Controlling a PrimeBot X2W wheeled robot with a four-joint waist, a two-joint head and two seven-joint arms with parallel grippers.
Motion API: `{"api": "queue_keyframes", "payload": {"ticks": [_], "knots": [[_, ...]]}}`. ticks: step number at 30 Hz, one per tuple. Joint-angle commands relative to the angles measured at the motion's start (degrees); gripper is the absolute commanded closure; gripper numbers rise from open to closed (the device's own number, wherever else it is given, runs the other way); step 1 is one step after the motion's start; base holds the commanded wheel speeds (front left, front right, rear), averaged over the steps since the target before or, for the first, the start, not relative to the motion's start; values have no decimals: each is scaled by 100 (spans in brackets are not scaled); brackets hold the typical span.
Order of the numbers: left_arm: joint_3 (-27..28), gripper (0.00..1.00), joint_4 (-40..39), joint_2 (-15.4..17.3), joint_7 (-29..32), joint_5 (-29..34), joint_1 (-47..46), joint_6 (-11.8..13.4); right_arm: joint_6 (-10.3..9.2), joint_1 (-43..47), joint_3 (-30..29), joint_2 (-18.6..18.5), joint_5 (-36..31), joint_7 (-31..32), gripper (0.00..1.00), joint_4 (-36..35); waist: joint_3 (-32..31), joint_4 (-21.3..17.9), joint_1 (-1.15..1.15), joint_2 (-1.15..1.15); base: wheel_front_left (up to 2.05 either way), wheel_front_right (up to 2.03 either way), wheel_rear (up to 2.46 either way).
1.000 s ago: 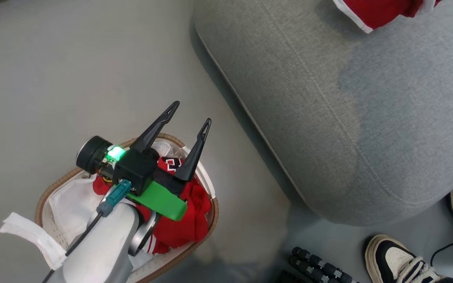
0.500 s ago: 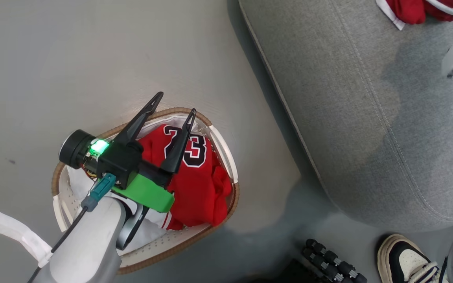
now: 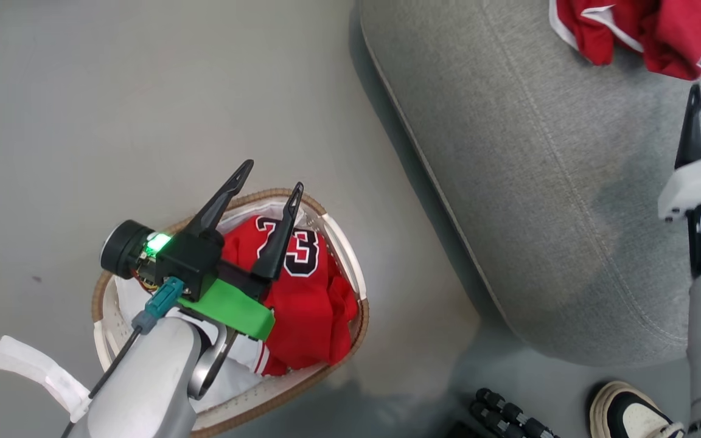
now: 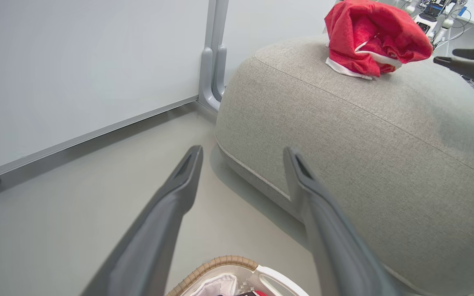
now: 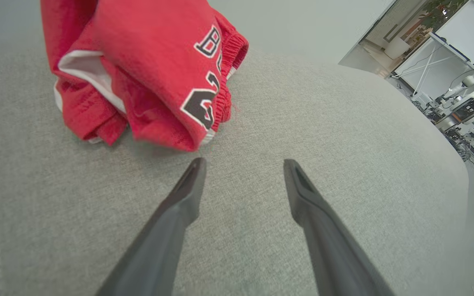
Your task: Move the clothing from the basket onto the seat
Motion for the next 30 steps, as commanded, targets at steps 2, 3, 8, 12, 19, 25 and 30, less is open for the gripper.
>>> {"api": "queue_keyframes", "payload": {"ticks": [2,3,8,12,19,25,30], "knots": [[91,0,74,-75,-3,-22,169,-17,-8,381,3,42,58,-11,0,-55,-427,-5,-1,0,0,0,0],[122,0,91,-103,-3,-15,197,-17,-8,454,17,50,89,-11,0,-78,-488,12,-1,0,0,0,0],[388,0,178,-278,-3,73,413,-17,-7,852,265,129,354,-11,0,-309,-854,172,-1,0,0,0,0],[707,0,232,-445,-3,162,610,-17,-7,1075,632,205,620,-11,0,-581,-1107,364,-1,0,0,0,0],[1323,0,289,-723,-3,417,959,-17,-7,1378,1326,266,1181,-11,0,-1032,-1478,832,-1,0,0,0,0],[1853,0,362,-948,-3,585,1140,-17,-7,1596,1743,274,1579,-11,0,-1279,-1715,1312,-1,0,0,0,0],[2294,0,459,-1067,-3,681,1313,-17,-7,1767,2012,268,1798,-11,0,-1389,-1901,1601,-1,0,0,0,0]]}}
